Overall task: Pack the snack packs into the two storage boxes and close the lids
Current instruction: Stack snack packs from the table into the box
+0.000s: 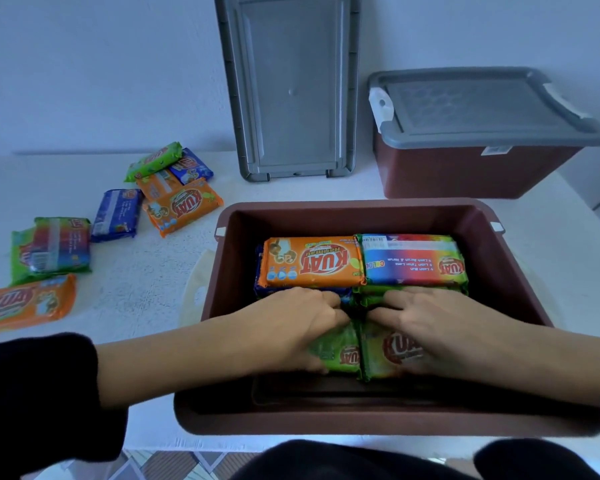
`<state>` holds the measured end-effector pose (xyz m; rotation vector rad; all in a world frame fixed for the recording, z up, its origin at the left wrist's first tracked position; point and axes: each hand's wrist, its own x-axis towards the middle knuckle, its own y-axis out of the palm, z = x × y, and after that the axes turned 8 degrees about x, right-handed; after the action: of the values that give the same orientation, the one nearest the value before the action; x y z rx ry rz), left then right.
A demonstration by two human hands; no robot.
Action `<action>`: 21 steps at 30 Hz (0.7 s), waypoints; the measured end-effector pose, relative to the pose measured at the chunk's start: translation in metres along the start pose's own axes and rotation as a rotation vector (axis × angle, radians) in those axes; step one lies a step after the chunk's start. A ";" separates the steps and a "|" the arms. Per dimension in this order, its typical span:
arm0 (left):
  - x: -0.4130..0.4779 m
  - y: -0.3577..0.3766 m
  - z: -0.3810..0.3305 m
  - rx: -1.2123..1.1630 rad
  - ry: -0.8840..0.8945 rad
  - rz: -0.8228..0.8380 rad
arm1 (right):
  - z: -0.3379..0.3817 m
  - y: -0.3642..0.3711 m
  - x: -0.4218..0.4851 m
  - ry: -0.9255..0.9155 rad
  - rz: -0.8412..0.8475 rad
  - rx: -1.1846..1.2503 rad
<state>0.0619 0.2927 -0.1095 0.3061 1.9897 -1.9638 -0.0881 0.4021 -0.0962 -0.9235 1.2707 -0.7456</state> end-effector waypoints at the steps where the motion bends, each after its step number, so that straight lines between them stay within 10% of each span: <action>1: -0.004 -0.007 0.003 -0.078 0.002 -0.057 | -0.002 -0.006 -0.002 0.002 -0.048 0.041; 12: -0.085 -0.068 0.113 -0.463 -0.478 -0.712 | 0.001 -0.133 0.076 -0.218 -0.653 0.309; 21: -0.109 0.019 0.257 -0.529 -1.116 -0.397 | 0.026 -0.160 0.264 -0.307 -0.485 0.299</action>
<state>0.1906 0.0453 -0.0857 -1.1217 1.6773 -1.1763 -0.0145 0.1026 -0.0727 -1.0610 0.6453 -1.0906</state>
